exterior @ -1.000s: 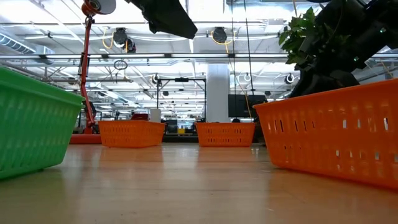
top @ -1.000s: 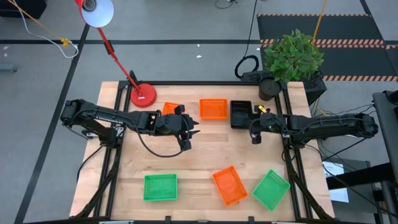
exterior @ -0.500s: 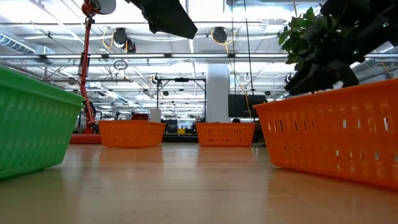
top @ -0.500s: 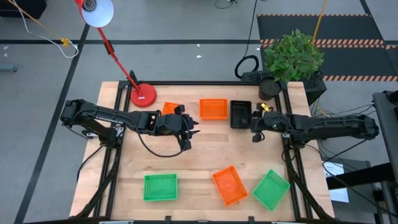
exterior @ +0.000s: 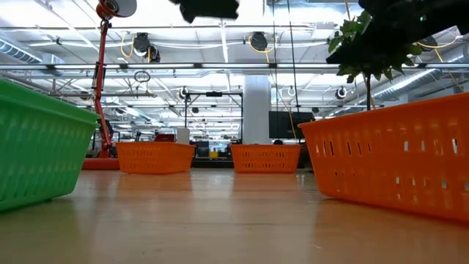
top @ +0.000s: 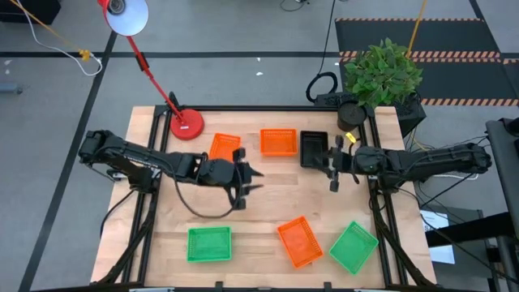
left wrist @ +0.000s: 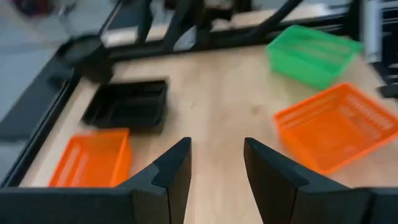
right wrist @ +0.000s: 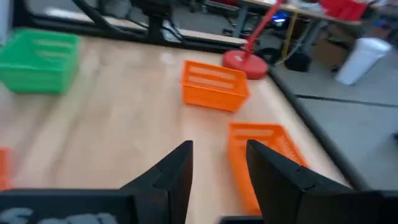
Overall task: Stack baskets by color
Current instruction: Stack the bottom orange basket on top of the right orange basket
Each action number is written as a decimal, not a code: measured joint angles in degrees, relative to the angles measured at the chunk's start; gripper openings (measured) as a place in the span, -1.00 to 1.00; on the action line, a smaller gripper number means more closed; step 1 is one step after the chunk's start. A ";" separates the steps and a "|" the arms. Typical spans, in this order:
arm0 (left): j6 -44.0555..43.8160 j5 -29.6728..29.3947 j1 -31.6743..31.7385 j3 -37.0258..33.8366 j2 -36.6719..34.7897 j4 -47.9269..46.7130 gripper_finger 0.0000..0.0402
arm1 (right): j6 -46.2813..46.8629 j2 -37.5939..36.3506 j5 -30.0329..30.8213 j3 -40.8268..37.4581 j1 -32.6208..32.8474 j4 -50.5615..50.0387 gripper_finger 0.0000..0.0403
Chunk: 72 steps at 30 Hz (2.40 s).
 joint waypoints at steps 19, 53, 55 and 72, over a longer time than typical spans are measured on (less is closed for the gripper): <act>11.94 1.09 -10.60 17.39 21.94 -4.89 -0.27 | 7.20 1.38 3.27 0.83 12.81 -2.42 -0.28; 28.62 9.00 -10.76 30.47 43.08 -10.34 -0.41 | 7.21 -0.78 3.20 0.79 13.25 -10.26 -0.28; 28.62 9.02 -10.48 30.49 43.08 -10.75 -0.53 | 7.18 -0.82 3.20 0.79 13.27 -10.13 -0.28; 26.03 7.26 -8.78 30.42 38.71 -16.18 -0.96 | 6.53 -0.81 8.24 0.79 13.27 -9.93 -0.28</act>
